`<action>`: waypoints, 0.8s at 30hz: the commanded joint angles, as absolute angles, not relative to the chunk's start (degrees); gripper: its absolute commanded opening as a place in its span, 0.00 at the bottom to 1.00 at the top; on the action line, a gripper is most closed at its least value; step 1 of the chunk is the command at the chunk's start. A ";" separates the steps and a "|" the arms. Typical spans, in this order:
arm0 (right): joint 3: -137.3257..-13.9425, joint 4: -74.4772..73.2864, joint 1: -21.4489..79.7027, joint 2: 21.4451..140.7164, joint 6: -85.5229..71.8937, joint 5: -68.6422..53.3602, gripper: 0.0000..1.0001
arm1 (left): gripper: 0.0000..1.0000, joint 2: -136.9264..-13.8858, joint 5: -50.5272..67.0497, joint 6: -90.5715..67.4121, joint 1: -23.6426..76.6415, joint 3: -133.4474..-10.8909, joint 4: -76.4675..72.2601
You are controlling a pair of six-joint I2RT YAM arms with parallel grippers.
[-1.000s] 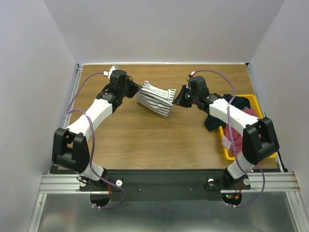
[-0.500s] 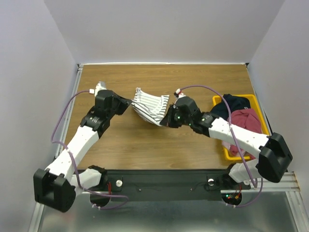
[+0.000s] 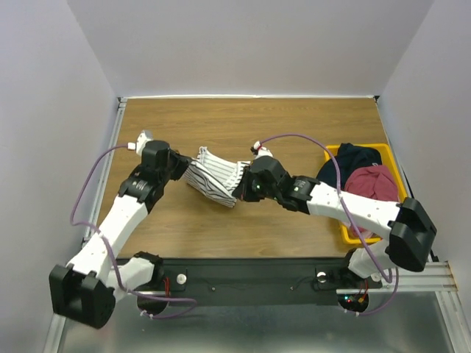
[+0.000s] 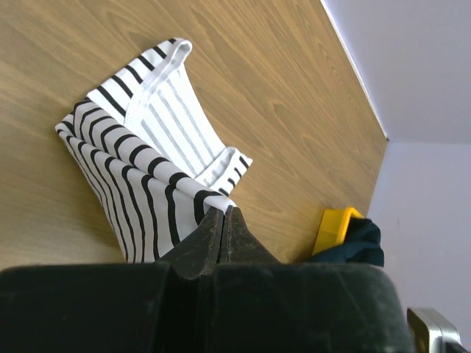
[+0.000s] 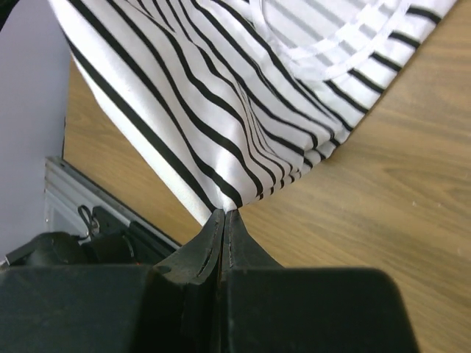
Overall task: Fold and stack the tank tops
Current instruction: Fold the tank top
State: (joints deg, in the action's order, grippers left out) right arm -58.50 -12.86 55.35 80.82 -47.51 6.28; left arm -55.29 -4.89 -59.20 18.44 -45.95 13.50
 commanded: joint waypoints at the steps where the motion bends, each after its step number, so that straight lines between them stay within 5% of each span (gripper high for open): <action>1: -64.24 -11.78 52.13 84.89 -44.13 6.07 0.01 | 0.00 -62.37 -7.47 -58.27 16.97 -52.20 10.20; 24: -88.67 -11.34 25.76 116.35 -36.39 -15.99 0.01 | 0.00 -102.73 2.81 -55.99 11.69 -78.74 -1.41</action>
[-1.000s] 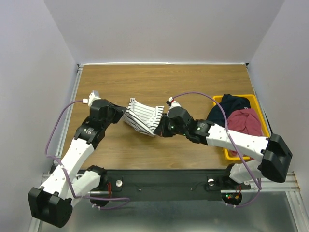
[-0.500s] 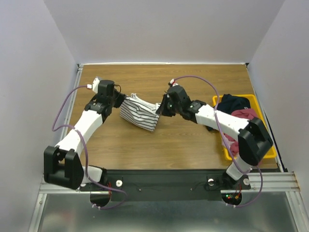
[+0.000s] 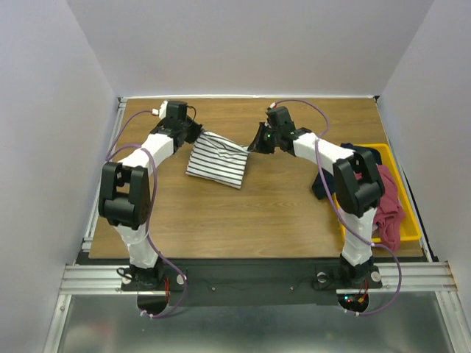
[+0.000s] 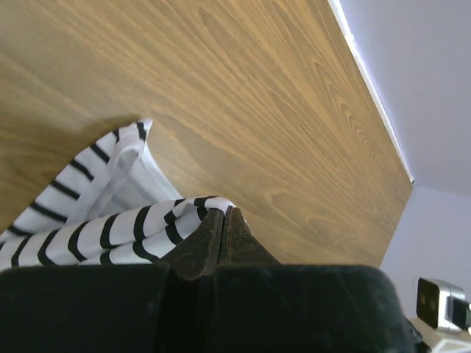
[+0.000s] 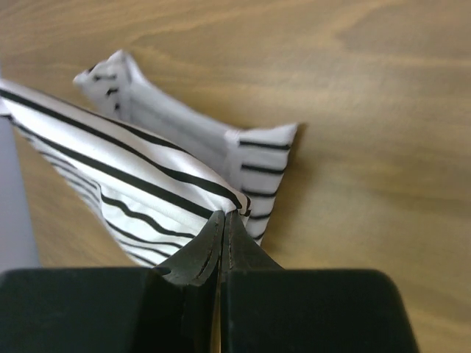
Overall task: Fold and stack the tank tops
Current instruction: Fold the tank top
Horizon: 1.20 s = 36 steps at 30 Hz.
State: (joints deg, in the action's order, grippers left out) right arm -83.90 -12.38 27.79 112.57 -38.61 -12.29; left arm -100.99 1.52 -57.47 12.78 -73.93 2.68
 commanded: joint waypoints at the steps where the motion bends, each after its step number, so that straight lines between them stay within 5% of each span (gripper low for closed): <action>1: -89.90 -11.34 25.06 119.24 -36.13 -16.26 0.01 | 0.00 -104.83 3.16 -55.73 11.34 -80.40 -1.75; 9: -99.67 -11.43 23.47 128.05 -34.72 -16.87 0.13 | 0.01 -113.11 7.81 -53.79 9.93 -85.87 -4.12; 12: -100.37 -11.34 23.20 128.15 -34.98 -16.26 0.35 | 0.19 -115.13 9.66 -52.39 9.67 -87.10 -5.71; 13: -100.46 -11.34 23.20 127.88 -34.81 -15.22 0.49 | 0.25 -114.96 9.93 -51.86 9.67 -87.01 -6.41; 16: -101.16 -11.43 23.12 126.83 -34.10 -12.93 0.64 | 0.43 -113.65 9.50 -51.33 9.41 -86.22 -8.61; 19: -101.69 -11.69 23.20 124.29 -32.53 -10.04 0.73 | 0.58 -110.05 7.39 -50.45 8.70 -86.48 -7.57; 21: -101.43 -11.95 23.12 122.88 -31.91 -8.62 0.73 | 0.58 -108.38 5.55 -50.10 8.35 -86.57 -5.81; 25: -98.62 -12.57 23.90 119.19 -31.47 -7.30 0.71 | 0.48 -103.54 0.79 -50.62 8.96 -84.03 -2.11; 31: -97.99 -12.74 29.09 119.87 -31.02 -6.67 0.59 | 0.06 -99.06 -1.75 -53.51 15.19 -72.54 -0.52; 36: -101.51 -13.09 29.09 125.75 -31.55 -7.91 0.53 | 0.00 -100.72 -0.44 -55.10 16.26 -67.07 -2.72</action>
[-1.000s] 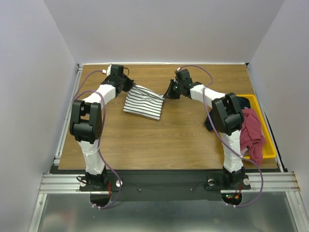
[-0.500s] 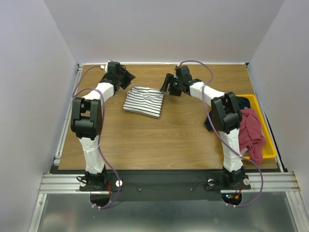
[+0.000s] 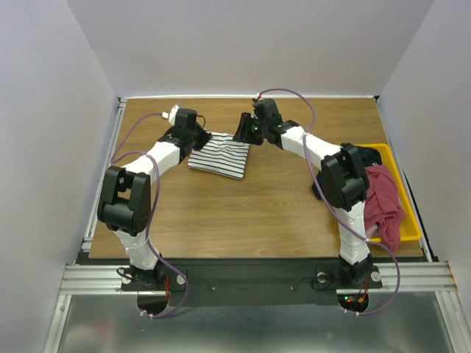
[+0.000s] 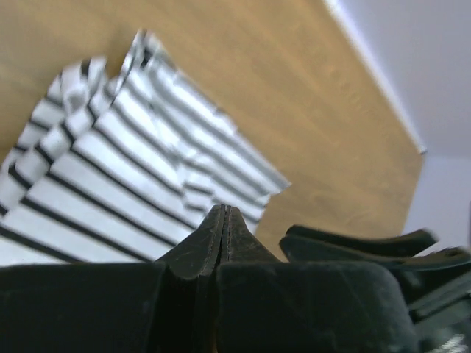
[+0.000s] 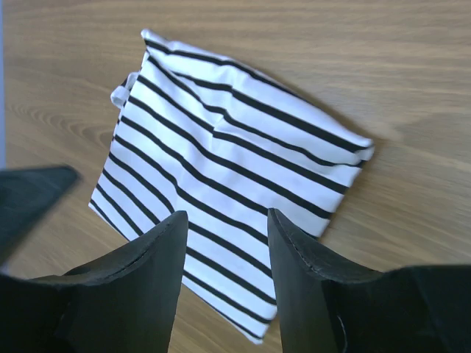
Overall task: Fold and stack the tank tops
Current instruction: Fold the tank top
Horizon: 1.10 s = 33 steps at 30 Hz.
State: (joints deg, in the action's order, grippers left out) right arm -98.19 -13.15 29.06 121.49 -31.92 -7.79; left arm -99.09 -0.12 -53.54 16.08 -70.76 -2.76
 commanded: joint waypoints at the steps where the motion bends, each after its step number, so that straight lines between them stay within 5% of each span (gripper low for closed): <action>1: -102.12 -13.10 29.00 126.55 -31.47 -7.74 0.52 | 0.00 -101.24 -0.53 -55.19 16.35 -66.54 -3.07; 21: -102.22 -14.06 24.52 126.92 -33.49 -8.26 0.52 | 0.00 -100.46 1.76 -56.95 15.12 -57.31 -5.36; 33: -88.08 -13.54 35.15 114.69 -32.25 -3.16 0.52 | 0.00 -100.11 3.34 -55.46 15.56 -58.10 -6.06</action>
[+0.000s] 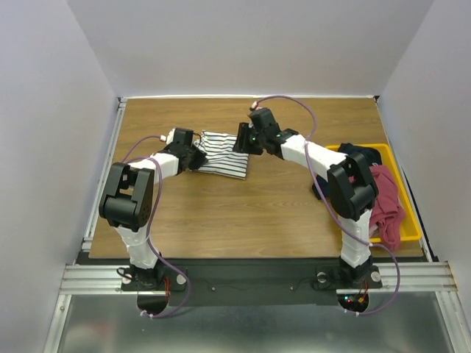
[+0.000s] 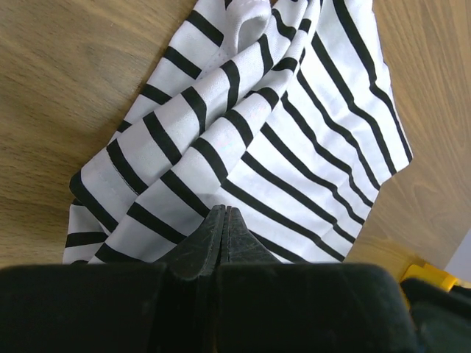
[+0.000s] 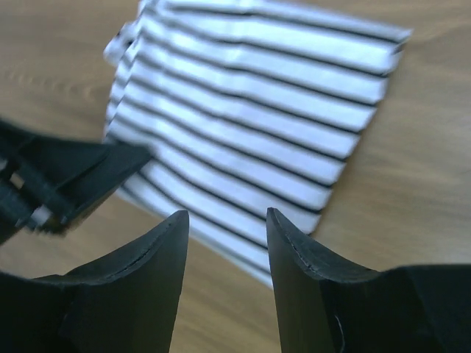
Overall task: Fold and stack the tank tops
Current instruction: Fold the tank top
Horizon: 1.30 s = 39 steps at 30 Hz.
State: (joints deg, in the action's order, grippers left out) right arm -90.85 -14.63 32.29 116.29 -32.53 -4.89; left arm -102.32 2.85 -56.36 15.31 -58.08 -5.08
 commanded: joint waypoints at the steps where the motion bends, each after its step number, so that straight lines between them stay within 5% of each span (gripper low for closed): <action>1: -87.89 -13.45 35.42 115.05 -32.34 -3.51 0.52 | 0.00 -100.19 3.34 -55.46 15.56 -58.10 -6.15; 14: -79.45 -12.83 35.69 117.33 -34.28 -2.64 0.51 | 0.02 -101.16 5.01 -56.69 14.94 -54.85 -7.47; 25: -82.26 -13.01 33.23 120.05 -32.96 -2.90 0.52 | 0.15 -97.74 5.88 -56.25 13.45 -52.30 -8.52; 39: -122.04 -21.45 31.73 143.95 -25.67 -8.61 0.59 | 0.20 -93.17 10.11 -61.26 18.27 -45.53 -13.97</action>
State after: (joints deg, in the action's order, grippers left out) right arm -113.12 -18.13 31.33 138.04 -29.58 -6.90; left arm -96.84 8.86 -59.68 15.20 -46.85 -11.64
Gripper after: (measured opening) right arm 0.575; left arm 0.189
